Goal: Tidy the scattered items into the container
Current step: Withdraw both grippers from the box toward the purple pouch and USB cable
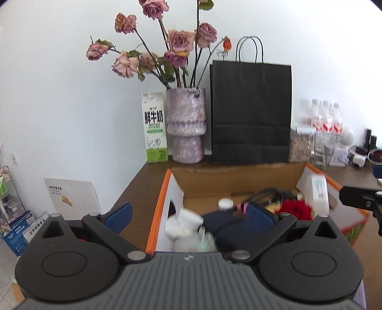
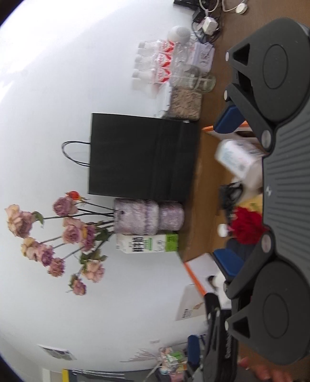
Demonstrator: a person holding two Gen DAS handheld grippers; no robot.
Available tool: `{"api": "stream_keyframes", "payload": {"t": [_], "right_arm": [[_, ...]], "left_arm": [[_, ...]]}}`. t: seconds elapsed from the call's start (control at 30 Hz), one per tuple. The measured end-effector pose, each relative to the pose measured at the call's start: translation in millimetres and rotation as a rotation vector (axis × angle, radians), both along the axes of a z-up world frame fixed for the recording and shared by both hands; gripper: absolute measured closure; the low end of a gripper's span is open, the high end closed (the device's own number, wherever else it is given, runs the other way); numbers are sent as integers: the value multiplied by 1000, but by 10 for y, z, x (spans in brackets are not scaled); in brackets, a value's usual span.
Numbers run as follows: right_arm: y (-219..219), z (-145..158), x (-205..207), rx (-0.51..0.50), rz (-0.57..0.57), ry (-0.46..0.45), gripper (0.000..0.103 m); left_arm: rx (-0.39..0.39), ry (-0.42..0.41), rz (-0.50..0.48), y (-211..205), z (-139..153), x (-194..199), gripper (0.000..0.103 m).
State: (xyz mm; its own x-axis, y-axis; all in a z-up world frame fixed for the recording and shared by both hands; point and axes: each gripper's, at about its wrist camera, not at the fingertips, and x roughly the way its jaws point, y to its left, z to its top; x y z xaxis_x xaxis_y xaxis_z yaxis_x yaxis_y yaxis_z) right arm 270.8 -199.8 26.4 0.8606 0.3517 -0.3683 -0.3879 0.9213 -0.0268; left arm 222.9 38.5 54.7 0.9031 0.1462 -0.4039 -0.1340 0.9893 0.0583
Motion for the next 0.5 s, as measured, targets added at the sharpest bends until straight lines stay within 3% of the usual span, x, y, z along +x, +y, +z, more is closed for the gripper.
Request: {"api": "stream_keyframes", "payload": {"t": [0.3,0.5], "right_arm": [[-202,-686,-363,-44,17,262,0],[-108,-898,-446,-71,63,343,0]], "left_arm": [[-60,136,26,198,-410,-499,0],[-86,181,21,205,-535,-592,0]]}}
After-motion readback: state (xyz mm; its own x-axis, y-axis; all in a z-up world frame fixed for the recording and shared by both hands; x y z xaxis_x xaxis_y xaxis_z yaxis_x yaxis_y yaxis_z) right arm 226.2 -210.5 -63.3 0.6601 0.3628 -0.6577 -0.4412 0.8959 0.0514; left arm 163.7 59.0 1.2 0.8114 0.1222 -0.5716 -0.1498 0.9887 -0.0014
